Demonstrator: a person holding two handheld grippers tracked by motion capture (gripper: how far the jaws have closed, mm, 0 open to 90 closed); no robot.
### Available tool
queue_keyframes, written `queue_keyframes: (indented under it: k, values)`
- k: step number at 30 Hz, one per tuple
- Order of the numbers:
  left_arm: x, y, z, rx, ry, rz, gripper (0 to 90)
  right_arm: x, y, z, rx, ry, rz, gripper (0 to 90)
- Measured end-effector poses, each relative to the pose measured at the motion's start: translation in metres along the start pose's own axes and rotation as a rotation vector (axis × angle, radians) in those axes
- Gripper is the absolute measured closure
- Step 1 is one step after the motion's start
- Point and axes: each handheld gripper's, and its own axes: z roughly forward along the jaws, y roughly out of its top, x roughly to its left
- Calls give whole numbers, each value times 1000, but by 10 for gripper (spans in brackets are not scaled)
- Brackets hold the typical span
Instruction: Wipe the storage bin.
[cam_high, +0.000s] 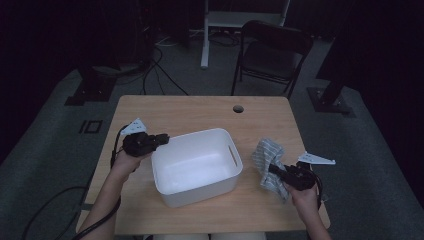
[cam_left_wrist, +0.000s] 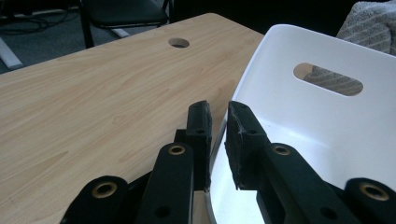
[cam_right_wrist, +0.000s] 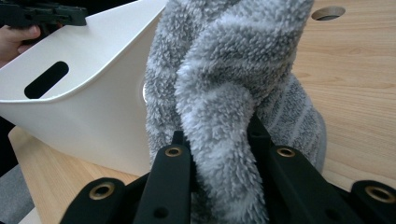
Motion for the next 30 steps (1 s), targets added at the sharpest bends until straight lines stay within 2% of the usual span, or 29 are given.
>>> queue_keyframes:
  k: [7, 11, 13, 15, 16, 17, 19, 21, 22, 23, 26, 27, 30]
  values:
    - [-6, -3, -4, -3, -1, 8, 831, 0, 0, 0, 2, -3, -1, 773]
    - [-10, -7, -6, -7, -53, 5, 862, -1, 1, -1, -3, -7, 2, 773]
    - [-12, -7, -6, -8, -45, 7, 861, -1, 1, -1, -6, -9, 5, 773]
    - [-12, -6, -5, -7, -44, 6, 848, -1, 1, -1, -6, -9, 6, 773]
    - [-13, -5, -4, 0, -8, 10, 778, -1, 1, -1, -6, -8, 5, 773]
    - [-12, -4, -3, 11, -2, 10, 732, -1, 1, -1, -5, -7, 4, 773]
    - [-12, -2, -1, 21, 3, 12, 719, -1, 1, -1, -6, -7, 3, 773]
    - [-11, -1, 2, 30, -24, -11, 691, -1, 1, -2, -8, -7, 4, 773]
    - [-10, 0, 3, 36, -26, -11, 689, -1, 1, -2, -11, -9, 6, 773]
    - [-11, 0, 5, 46, -25, -9, 646, -2, 1, -2, -11, -6, 7, 773]
    - [-11, 0, 5, 47, -31, 16, 633, -3, 0, -3, -12, -8, 10, 773]
    - [-12, 0, 6, 55, -31, 39, 636, -3, 0, -3, -13, -11, 10, 773]
    - [-12, 0, 7, 83, -26, 28, 710, -3, 0, -3, -13, -10, 10, 773]
